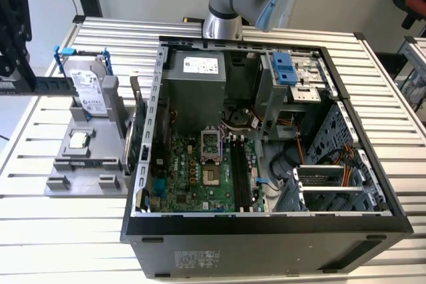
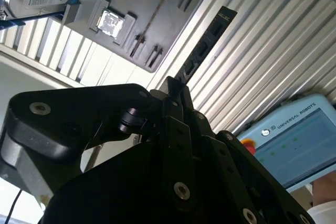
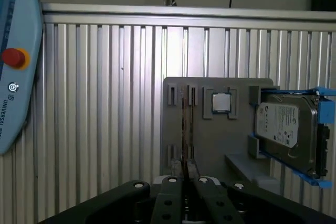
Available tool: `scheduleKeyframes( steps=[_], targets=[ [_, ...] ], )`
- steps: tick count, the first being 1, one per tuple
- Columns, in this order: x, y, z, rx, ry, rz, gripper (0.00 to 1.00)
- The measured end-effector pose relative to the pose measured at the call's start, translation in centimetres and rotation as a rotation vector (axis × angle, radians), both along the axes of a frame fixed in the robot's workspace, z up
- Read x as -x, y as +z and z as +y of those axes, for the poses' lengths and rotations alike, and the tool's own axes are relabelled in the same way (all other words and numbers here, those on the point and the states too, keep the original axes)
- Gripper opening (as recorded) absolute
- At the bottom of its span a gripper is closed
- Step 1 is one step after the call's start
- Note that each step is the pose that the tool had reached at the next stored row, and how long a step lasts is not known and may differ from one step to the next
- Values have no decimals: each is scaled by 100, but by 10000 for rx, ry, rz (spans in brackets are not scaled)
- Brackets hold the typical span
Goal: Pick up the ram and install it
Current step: 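Pick up the ram and move it above insertion slot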
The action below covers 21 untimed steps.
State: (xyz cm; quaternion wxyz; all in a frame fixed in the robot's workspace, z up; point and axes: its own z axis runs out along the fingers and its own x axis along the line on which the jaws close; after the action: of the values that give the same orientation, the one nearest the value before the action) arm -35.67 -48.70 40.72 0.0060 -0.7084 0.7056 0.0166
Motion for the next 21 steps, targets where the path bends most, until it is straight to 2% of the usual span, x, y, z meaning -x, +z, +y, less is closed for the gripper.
scheduleKeyframes(
  steps=[6, 13, 16, 21],
  targets=[
    [0, 57, 0, 0, 0, 0, 0],
    [0, 81, 0, 0, 0, 0, 0],
    [-38, 81, 0, 5, 1, 7, 0],
    [-147, 81, 0, 8, 0, 16, 0]
  ],
)
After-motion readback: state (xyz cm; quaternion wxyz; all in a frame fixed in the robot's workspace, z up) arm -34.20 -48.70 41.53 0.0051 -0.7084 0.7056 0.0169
